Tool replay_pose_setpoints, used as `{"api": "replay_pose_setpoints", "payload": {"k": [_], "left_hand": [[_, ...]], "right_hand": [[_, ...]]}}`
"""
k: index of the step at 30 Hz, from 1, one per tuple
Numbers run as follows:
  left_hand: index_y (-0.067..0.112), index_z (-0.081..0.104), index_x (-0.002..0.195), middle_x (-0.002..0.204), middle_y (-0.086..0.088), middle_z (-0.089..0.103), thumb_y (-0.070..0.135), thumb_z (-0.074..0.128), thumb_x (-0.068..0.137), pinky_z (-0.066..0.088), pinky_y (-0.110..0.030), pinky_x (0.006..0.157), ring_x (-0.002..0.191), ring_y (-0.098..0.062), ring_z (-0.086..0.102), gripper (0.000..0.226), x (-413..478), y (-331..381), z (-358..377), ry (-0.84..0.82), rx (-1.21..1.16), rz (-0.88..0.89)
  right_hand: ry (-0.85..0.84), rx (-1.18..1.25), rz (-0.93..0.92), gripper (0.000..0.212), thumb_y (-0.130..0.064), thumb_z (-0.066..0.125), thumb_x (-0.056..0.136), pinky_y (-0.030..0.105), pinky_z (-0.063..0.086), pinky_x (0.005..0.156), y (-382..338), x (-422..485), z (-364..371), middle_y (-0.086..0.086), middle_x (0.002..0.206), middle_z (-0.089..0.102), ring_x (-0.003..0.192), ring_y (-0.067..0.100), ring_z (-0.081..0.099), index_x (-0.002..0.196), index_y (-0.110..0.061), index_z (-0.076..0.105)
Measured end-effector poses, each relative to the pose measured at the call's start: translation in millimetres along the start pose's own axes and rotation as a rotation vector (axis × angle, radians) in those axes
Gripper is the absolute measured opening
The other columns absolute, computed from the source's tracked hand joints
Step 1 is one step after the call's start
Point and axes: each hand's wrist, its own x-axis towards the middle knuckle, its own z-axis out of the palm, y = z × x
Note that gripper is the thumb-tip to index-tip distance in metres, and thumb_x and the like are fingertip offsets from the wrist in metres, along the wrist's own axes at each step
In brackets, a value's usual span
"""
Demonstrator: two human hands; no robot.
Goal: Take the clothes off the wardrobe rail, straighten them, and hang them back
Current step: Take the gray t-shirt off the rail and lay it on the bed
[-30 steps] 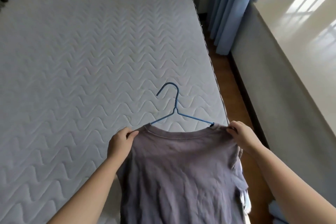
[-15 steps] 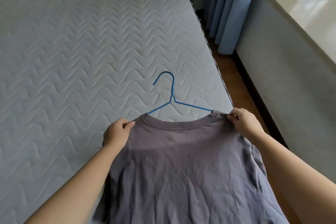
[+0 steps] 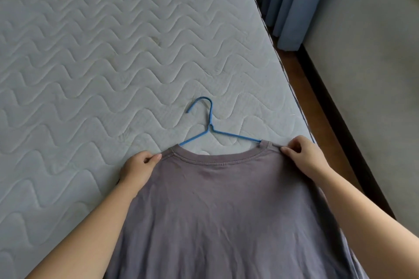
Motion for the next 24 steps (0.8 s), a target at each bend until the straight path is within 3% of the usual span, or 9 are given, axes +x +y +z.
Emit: {"api": "replay_pose_setpoints", "payload": {"k": [3, 6, 9, 13, 15, 19, 21, 24], "left_hand": [[0.014, 0.064, 0.077, 0.076, -0.006, 0.062, 0.035, 0.057, 0.086, 0.039, -0.032, 0.064, 0.079, -0.029, 0.058, 0.024, -1, 0, -1, -0.024, 0.008, -0.002], [0.013, 0.063, 0.085, 0.093, -0.011, 0.067, 0.036, 0.054, 0.087, 0.043, -0.034, 0.073, 0.091, -0.031, 0.06, 0.025, -4, 6, -3, -0.039, 0.092, -0.009], [0.012, 0.06, 0.099, 0.11, -0.011, 0.064, 0.034, 0.052, 0.089, 0.039, -0.031, 0.078, 0.103, -0.03, 0.057, 0.026, -15, 18, -10, -0.084, 0.247, 0.0], [0.014, 0.054, 0.116, 0.122, -0.012, 0.056, 0.034, 0.056, 0.085, 0.038, -0.036, 0.096, 0.116, -0.031, 0.049, 0.038, -41, 30, -27, -0.069, 0.397, 0.053], [0.011, 0.054, 0.118, 0.123, -0.014, 0.055, 0.028, 0.058, 0.084, 0.038, -0.037, 0.098, 0.117, -0.033, 0.049, 0.039, -63, 36, -37, -0.02, 0.309, 0.03], [0.001, 0.061, 0.105, 0.11, -0.017, 0.062, 0.012, 0.059, 0.084, 0.04, -0.032, 0.092, 0.107, -0.03, 0.056, 0.024, -130, 41, -56, -0.029, 0.022, 0.034], [0.006, 0.062, 0.102, 0.105, -0.01, 0.064, 0.014, 0.057, 0.085, 0.041, -0.027, 0.085, 0.099, -0.023, 0.059, 0.019, -174, 38, -67, -0.066, -0.026, -0.01], [0.008, 0.062, 0.1, 0.097, -0.007, 0.062, 0.014, 0.055, 0.087, 0.038, -0.025, 0.078, 0.089, -0.019, 0.056, 0.016, -240, 30, -86, -0.099, -0.112, -0.113]], "right_hand": [[0.019, 0.062, 0.036, 0.026, -0.023, 0.069, 0.079, 0.027, 0.033, 0.073, 0, 0, -2, 0.002, 0.089, 0.055, 0.084, 0.019, 0.05, 0.094, -0.01, 0.051], [0.037, 0.029, 0.027, 0.025, -0.022, 0.066, 0.082, 0.027, 0.034, 0.072, -6, -7, -1, 0.005, 0.089, 0.056, 0.086, 0.023, 0.053, 0.097, -0.006, 0.054], [0.097, -0.076, -0.009, 0.024, -0.019, 0.06, 0.085, 0.033, 0.041, 0.077, -6, -18, -2, 0.014, 0.103, 0.061, 0.098, 0.031, 0.055, 0.103, -0.003, 0.058], [0.121, -0.13, 0.036, 0.032, -0.012, 0.052, 0.087, 0.042, 0.04, 0.093, -4, -47, -20, 0.019, 0.122, 0.054, 0.115, 0.037, 0.046, 0.117, -0.005, 0.057], [0.085, -0.122, 0.036, 0.031, -0.011, 0.05, 0.087, 0.042, 0.039, 0.094, -2, -70, -31, 0.02, 0.122, 0.053, 0.114, 0.037, 0.047, 0.117, -0.005, 0.057], [0.002, -0.071, 0.042, 0.032, -0.009, 0.053, 0.086, 0.04, 0.04, 0.095, 8, -131, -49, 0.018, 0.121, 0.056, 0.113, 0.034, 0.052, 0.117, -0.006, 0.057], [-0.03, -0.017, 0.082, 0.031, -0.009, 0.053, 0.086, 0.038, 0.04, 0.097, 15, -169, -58, 0.016, 0.123, 0.058, 0.114, 0.032, 0.054, 0.117, -0.005, 0.058], [-0.084, 0.105, 0.181, 0.028, -0.011, 0.053, 0.088, 0.032, 0.042, 0.087, 28, -230, -71, 0.012, 0.12, 0.061, 0.108, 0.028, 0.059, 0.115, -0.007, 0.059]]}}
